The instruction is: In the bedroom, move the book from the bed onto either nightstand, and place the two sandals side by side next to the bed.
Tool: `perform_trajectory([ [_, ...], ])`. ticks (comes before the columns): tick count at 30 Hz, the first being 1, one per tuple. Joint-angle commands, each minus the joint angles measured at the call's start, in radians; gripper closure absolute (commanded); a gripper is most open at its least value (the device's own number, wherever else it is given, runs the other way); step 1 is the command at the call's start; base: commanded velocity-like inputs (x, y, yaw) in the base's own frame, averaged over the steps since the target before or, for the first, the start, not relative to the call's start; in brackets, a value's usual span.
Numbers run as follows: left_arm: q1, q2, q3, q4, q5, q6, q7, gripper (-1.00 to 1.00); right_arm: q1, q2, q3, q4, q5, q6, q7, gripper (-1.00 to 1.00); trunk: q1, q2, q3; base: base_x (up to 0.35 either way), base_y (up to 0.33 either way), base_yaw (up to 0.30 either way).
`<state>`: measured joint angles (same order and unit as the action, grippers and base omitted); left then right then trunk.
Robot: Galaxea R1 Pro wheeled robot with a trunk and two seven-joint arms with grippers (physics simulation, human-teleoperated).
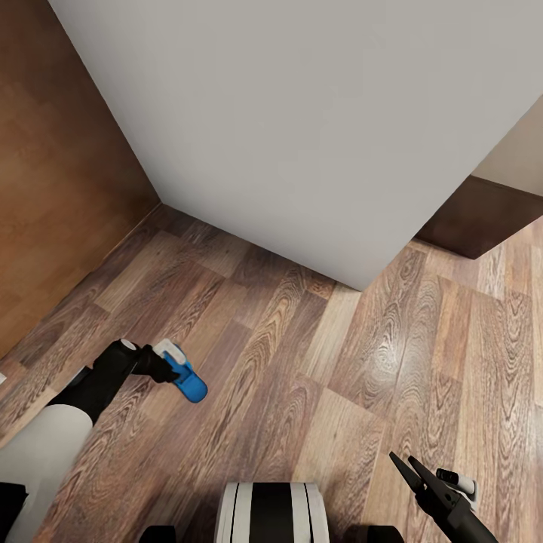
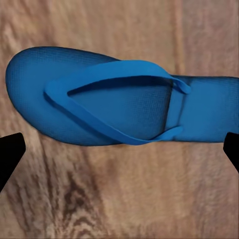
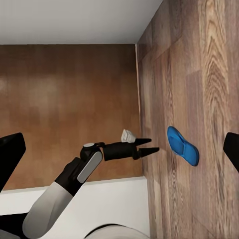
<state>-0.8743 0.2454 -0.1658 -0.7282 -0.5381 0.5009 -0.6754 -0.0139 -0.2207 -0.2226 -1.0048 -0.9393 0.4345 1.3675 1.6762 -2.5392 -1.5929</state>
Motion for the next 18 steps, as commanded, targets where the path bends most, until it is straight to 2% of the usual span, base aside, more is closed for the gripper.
perform_trajectory([
  [1,-0.001,0.002,-0.001,-0.002,-0.007,0.002,-0.004,-1.0,0.0,0.0,0.0,0.0,-0.004,0.01,0.002,-1.0,0.0,0.0,-0.001,0.0,0.0,0.0],
  [6,0.0,0.005,0.012,-0.002,-0.007,-0.001,0.022,-1.0,0.0,0.001,0.0,0.0,-0.004,0.01,0.001,-1.0,0.0,0.0,-0.001,0.0,0.0,0.0],
  [13,-0.001,0.003,0.063,0.0,-0.002,-0.002,0.068,-1.0,0.0,0.001,0.0,0.0,-0.004,0.01,0.001,-1.0,0.0,0.0,-0.001,0.0,0.0,0.0],
  [18,-0.001,0.001,0.079,0.001,0.0,-0.002,0.078,-1.0,0.0,0.001,0.0,0.0,-0.004,0.01,0.001,-1.0,0.0,0.0,-0.001,0.0,0.0,0.0],
])
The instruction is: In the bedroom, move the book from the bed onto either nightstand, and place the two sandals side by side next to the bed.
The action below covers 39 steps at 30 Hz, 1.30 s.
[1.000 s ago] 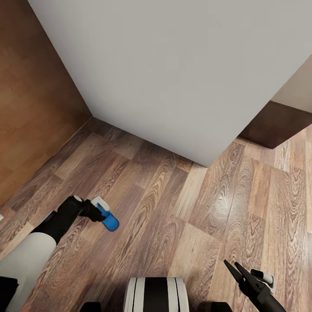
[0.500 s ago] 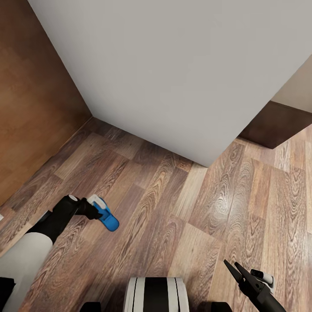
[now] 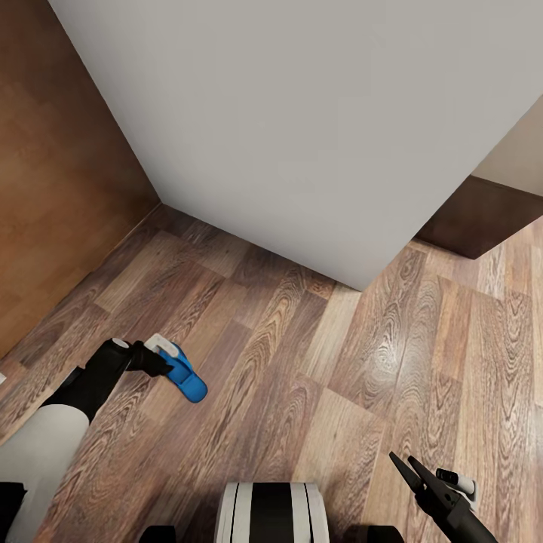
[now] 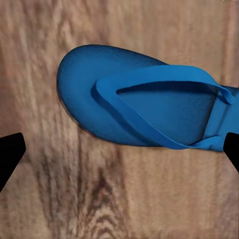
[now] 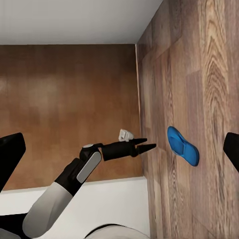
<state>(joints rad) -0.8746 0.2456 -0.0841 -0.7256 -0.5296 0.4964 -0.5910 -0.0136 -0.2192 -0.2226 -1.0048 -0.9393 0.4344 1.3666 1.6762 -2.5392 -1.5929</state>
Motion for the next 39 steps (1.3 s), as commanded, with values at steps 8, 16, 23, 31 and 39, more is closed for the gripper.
perform_trajectory([
  [8,-0.001,-0.006,0.005,-0.002,-0.008,0.002,-0.001,-1.0,0.0,0.0,0.0,0.0,-0.004,0.01,0.003,-1.0,0.003,-0.002,-0.028,0.0,0.0,0.0],
  [16,-0.001,-0.008,0.006,-0.002,-0.007,0.002,-0.001,-1.0,0.0,0.0,0.0,0.0,-0.004,0.01,0.003,-1.0,0.007,-0.004,-0.059,0.0,0.0,0.0],
  [23,0.0,-0.008,0.006,-0.002,-0.006,0.001,-0.001,-1.0,0.0,0.0,0.0,0.0,-0.004,0.01,0.003,-1.0,0.01,-0.005,-0.086,0.0,0.0,0.0],
  [31,0.0,-0.008,0.006,-0.002,-0.006,0.001,-0.001,-1.0,0.0,0.0,0.0,0.0,-0.004,0.01,0.003,-1.0,0.012,-0.006,-0.101,0.0,0.0,0.0],
  [39,0.0,-0.007,0.008,-0.002,-0.006,-0.017,-0.001,-1.0,0.0,0.0,0.0,0.0,-0.004,0.01,0.003,-1.0,0.012,-0.006,-0.101,0.0,0.0,0.0],
])
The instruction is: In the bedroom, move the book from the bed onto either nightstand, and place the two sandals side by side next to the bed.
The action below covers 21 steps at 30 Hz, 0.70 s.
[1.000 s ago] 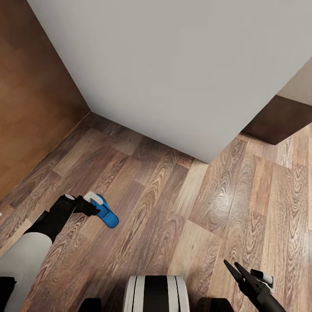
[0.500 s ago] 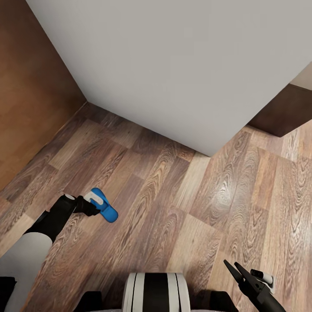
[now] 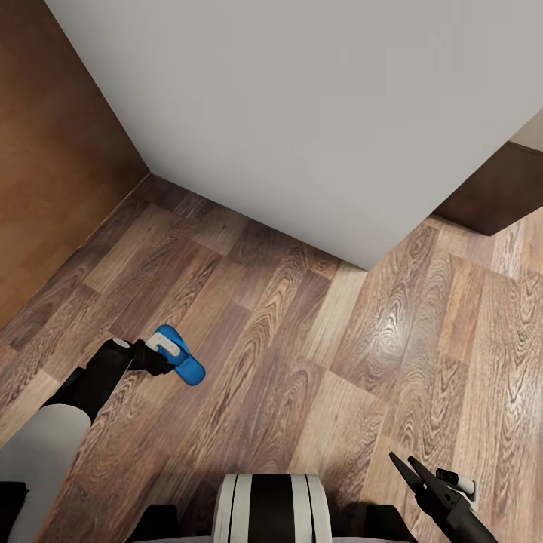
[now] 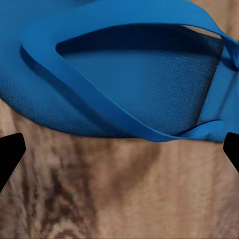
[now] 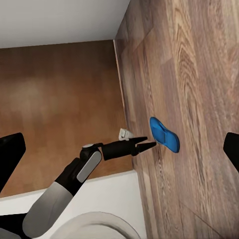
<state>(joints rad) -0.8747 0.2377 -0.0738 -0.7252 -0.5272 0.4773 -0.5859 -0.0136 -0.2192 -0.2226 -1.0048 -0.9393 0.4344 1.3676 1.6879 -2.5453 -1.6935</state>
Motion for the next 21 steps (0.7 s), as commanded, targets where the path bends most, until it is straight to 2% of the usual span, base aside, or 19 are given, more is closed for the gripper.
perform_trajectory([
  [1,0.0,0.001,-0.002,-0.002,-0.008,-0.004,-0.006,-1.0,0.0,0.0,0.0,0.0,-0.004,0.01,0.002,-1.0,0.0,0.0,-0.001,0.0,0.0,0.0],
  [8,0.0,0.001,0.007,-0.002,-0.008,-0.033,-0.006,-1.0,0.0,0.0,0.0,0.0,-0.004,0.01,0.002,-1.0,0.0,0.0,-0.001,0.0,0.0,0.0],
  [21,0.0,0.003,0.018,-0.002,-0.007,-0.043,-0.005,-1.0,0.0,0.0,0.0,0.0,-0.004,0.01,0.001,-1.0,0.0,0.0,-0.001,0.0,0.0,0.0],
])
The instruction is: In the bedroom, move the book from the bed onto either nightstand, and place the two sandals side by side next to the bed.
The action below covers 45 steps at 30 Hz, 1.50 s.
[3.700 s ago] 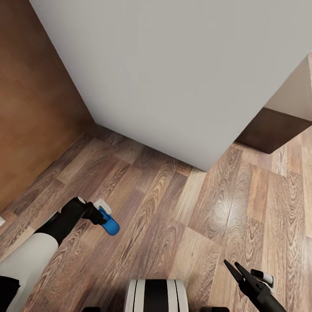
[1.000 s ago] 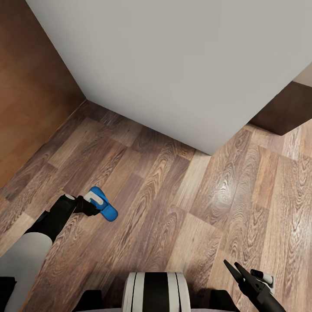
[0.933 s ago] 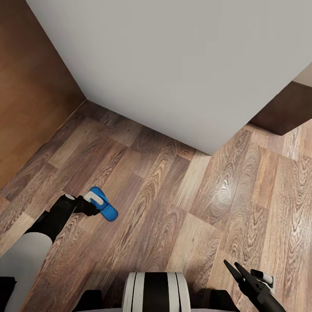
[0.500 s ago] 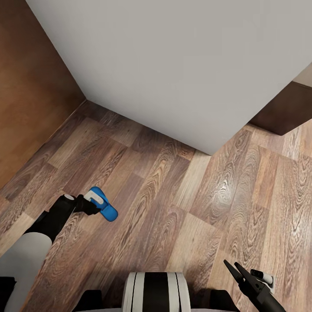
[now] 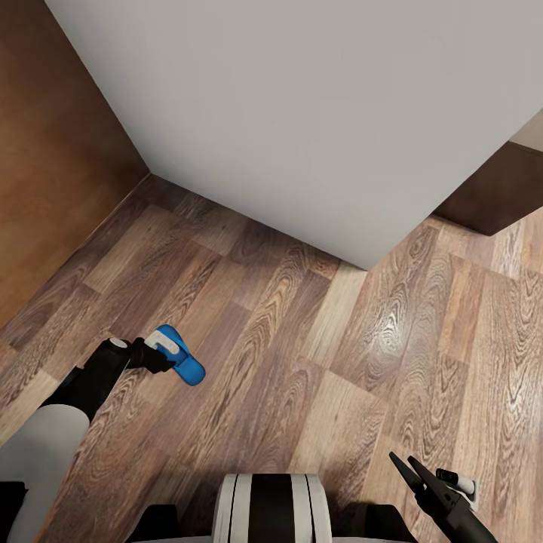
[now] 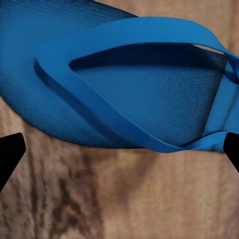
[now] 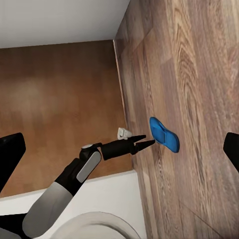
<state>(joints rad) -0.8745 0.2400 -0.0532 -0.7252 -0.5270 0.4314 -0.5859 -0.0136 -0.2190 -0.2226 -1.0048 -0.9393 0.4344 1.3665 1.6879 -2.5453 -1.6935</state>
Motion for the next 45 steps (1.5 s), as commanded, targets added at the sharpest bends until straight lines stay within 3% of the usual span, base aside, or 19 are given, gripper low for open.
perform_trajectory([
  [1,0.0,0.001,-0.001,-0.002,-0.007,0.002,-0.005,-1.0,0.0,0.0,0.0,0.0,-0.004,0.01,0.002,-1.0,0.0,0.0,-0.001,0.0,0.0,0.0],
  [17,0.0,-0.003,0.097,0.001,-0.008,-0.05,-0.004,-1.0,0.0,0.0,0.0,0.0,-0.004,0.01,0.002,-1.0,0.0,0.0,-0.001,0.0,0.0,0.0],
  [42,-0.001,-0.004,0.107,0.006,-0.008,-0.059,-0.007,-1.0,0.0,0.0,0.0,0.0,-0.004,0.01,0.002,-1.0,0.0,0.0,-0.001,0.0,0.0,0.0],
  [45,0.0,-0.004,0.107,0.006,-0.008,-0.059,-0.007,-1.0,0.0,0.0,0.0,0.0,-0.003,0.01,0.002,-1.0,0.001,-0.001,-0.012,0.0,0.0,0.0],
])
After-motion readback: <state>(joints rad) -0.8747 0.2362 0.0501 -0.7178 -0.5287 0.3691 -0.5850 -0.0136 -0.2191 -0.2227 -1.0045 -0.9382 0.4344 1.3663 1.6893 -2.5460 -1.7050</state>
